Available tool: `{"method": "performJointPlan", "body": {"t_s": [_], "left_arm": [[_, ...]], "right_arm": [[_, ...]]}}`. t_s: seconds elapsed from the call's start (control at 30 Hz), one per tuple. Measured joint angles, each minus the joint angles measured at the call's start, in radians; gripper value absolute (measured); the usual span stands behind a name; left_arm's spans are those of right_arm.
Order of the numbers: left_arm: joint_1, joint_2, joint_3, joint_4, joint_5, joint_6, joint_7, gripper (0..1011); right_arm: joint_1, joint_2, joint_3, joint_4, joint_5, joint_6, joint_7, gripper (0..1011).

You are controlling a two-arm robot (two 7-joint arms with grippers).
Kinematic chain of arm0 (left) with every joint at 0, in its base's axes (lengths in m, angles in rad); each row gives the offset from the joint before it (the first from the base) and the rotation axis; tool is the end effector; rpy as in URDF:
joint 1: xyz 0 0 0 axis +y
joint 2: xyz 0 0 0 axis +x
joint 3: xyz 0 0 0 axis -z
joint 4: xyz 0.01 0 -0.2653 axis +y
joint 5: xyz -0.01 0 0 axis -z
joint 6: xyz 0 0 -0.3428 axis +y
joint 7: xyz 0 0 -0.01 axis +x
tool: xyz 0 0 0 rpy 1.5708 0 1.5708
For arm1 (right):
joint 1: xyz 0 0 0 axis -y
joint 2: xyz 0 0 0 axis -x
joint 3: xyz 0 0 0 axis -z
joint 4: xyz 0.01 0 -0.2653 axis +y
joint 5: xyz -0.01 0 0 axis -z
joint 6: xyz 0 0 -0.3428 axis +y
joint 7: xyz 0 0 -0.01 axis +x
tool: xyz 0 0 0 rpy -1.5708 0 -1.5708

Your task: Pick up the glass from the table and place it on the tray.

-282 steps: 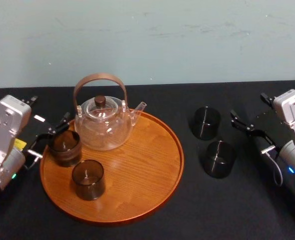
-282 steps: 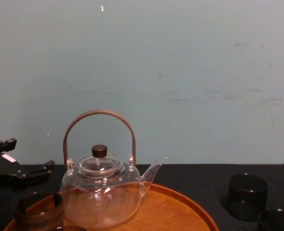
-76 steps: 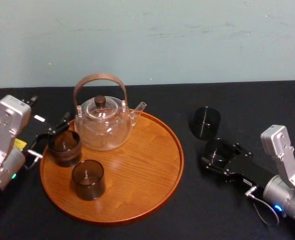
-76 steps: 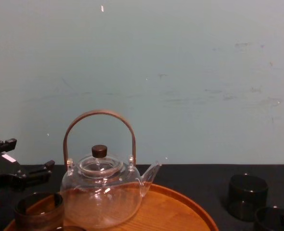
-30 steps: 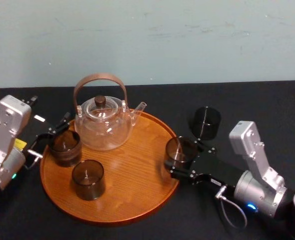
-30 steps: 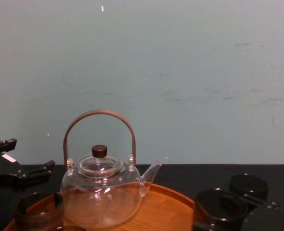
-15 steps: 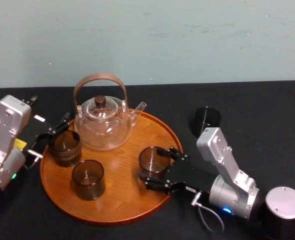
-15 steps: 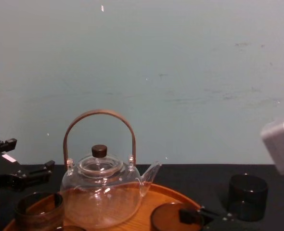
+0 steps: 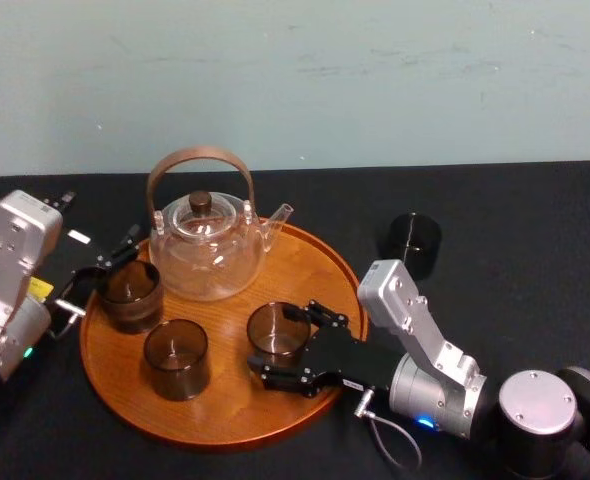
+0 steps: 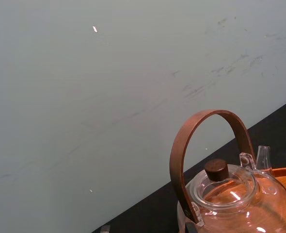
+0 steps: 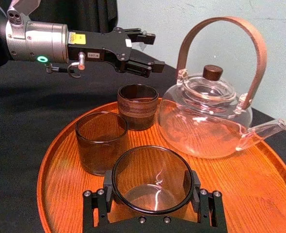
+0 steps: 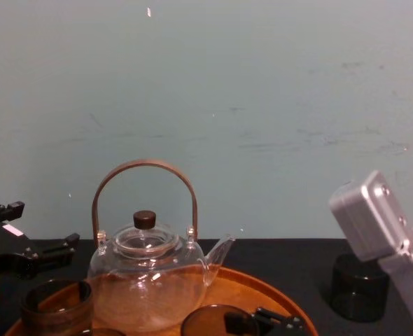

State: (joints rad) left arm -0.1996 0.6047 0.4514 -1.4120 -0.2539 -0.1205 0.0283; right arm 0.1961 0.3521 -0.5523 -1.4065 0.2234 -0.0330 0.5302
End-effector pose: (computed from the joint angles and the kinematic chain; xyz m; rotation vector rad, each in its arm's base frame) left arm 0.3862 0.0596 -0.2888 0.3044 -0.2851 1.2480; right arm 0.3711 0.0608 -0.3103 -0.2248 -0.0290 -0.5700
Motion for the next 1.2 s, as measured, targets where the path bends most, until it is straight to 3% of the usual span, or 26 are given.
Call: {"method": "performJointPlan", "body": {"t_s": [0.73, 1.2], "left_arm": [[0.000, 0.000, 0.000, 0.000, 0.000, 0.000, 0.000, 1001], [0.000, 0.000, 0.000, 0.000, 0.000, 0.000, 0.000, 1001]], "right_arm": [[0.031, -0.027, -0.032, 0.072, 0.003, -0.004, 0.021, 907], [0.031, -0.027, -0.032, 0.074, 0.006, -0.006, 0.022, 907]]}}
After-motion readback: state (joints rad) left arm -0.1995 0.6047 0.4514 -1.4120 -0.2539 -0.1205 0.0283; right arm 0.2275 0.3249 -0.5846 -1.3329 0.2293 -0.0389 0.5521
